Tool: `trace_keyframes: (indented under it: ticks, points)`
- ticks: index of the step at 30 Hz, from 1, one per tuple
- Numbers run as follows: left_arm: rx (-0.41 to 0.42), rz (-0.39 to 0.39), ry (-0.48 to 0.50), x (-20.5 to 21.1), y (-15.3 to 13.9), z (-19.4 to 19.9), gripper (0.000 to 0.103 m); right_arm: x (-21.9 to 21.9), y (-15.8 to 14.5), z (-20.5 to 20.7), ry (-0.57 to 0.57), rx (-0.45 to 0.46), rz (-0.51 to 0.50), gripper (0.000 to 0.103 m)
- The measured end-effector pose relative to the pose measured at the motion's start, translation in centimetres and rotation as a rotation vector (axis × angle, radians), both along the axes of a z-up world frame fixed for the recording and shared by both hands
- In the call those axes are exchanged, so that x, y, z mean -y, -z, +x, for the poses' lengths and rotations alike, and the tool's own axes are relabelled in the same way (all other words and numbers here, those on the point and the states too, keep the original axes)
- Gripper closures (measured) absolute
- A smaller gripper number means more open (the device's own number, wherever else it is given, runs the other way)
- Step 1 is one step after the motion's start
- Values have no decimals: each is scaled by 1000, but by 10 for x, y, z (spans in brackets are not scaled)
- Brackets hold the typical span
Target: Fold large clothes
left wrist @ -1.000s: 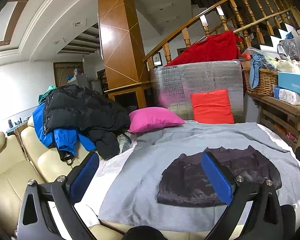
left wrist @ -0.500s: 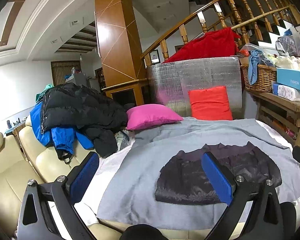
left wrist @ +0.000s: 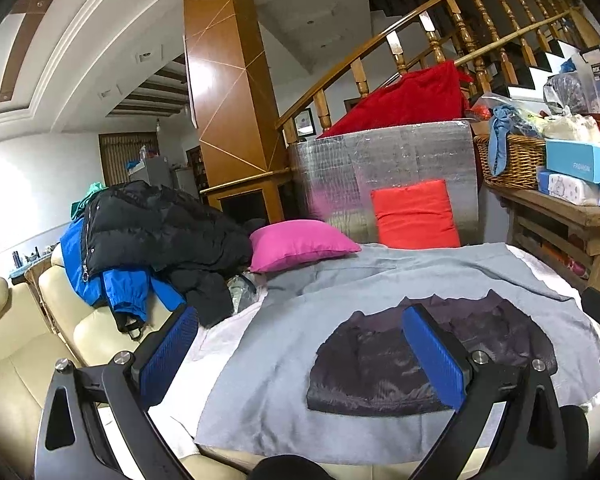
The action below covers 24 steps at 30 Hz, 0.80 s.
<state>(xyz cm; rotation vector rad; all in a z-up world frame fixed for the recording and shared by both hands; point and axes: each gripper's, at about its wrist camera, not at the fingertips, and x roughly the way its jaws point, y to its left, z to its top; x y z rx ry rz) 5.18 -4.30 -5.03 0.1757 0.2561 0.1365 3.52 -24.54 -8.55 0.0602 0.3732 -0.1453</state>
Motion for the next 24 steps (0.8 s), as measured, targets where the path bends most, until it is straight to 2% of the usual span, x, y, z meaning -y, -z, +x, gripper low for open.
trace_keyframes:
  ticks: [12, 18, 24]
  points:
    - [-48, -11, 23, 5, 14, 12, 1, -6, 12, 17, -8, -50, -21, 31]
    - [-78, -36, 9, 2, 21, 30, 1, -9, 16, 44, -35, -81, -31, 31]
    - [-92, -99, 50, -4, 27, 65, 1, 5, 21, 87, -64, -92, -34, 31]
